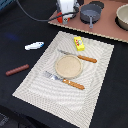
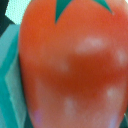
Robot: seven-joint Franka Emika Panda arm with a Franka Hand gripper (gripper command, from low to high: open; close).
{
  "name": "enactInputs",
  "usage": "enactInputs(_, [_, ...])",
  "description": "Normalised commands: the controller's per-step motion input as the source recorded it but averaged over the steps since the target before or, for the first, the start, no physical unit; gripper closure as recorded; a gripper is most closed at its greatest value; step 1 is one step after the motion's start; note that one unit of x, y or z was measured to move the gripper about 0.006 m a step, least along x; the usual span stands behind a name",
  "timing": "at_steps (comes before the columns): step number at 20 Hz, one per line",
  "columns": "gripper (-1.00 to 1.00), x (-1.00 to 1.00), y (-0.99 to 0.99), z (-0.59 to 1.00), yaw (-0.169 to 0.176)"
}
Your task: Interact with the objects in diverse but meaningful ways.
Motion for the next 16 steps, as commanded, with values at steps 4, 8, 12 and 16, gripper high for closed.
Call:
enactInputs(4, [1.00, 0.93, -0.52, 0.42, 0.000])
enactInputs(8, [1.00, 0.90, -0.53, 0.38, 0.000])
enactInputs(12, [1.00, 0.89, -0.53, 0.31, 0.000])
enactInputs(16, [1.00, 0.88, -0.52, 0.25, 0.000])
